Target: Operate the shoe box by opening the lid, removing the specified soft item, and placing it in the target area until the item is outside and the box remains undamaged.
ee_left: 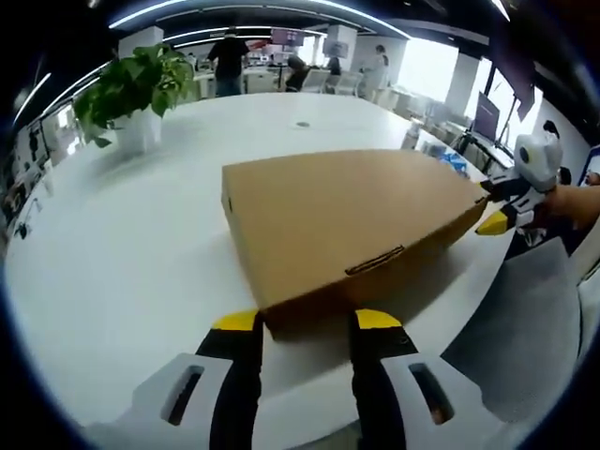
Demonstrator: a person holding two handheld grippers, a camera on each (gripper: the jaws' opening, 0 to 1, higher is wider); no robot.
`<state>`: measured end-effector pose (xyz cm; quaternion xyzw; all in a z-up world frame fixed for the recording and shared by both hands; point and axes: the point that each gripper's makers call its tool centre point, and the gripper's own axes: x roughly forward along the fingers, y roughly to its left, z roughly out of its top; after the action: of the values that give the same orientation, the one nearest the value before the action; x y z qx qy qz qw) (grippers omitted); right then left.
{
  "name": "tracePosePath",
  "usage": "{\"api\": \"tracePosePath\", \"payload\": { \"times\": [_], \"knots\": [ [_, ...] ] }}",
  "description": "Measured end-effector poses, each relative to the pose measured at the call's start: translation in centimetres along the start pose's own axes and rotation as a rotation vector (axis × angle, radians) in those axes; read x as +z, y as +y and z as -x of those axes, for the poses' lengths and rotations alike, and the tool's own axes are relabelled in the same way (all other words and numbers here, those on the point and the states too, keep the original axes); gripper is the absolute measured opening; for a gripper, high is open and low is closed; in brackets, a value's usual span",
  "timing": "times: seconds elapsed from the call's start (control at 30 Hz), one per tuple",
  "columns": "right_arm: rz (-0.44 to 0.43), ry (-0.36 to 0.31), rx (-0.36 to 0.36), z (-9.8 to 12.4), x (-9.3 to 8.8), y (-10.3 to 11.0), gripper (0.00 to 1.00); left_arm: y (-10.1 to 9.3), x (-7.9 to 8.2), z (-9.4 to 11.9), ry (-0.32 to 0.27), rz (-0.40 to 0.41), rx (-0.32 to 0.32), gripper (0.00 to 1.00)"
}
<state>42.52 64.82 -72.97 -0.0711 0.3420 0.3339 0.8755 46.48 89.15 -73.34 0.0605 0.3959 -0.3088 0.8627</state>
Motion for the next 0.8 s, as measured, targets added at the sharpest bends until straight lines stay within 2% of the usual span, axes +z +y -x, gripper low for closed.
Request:
{"api": "tracePosePath", "payload": {
  "times": [0.13,0.33,0.6,0.8],
  "knots": [
    [0.000,0.003,-0.009,0.2,0.0,-0.2,0.38,-0.2,-0.3,0.2,0.014,0.012,-0.007,0.37],
    [0.031,-0.014,-0.018,1.2,0.9,-0.4,0.38,-0.3,-0.3,1.2,0.017,-0.002,-0.002,0.40],
    [0.045,-0.041,-0.009,1.1,2.0,-0.4,0.38,0.3,1.3,2.2,-0.014,-0.032,0.015,0.41],
    [0.045,-0.033,-0.010,0.4,2.0,-0.3,0.38,0.1,1.8,1.4,-0.016,-0.053,-0.005,0.39]
  ]
}}
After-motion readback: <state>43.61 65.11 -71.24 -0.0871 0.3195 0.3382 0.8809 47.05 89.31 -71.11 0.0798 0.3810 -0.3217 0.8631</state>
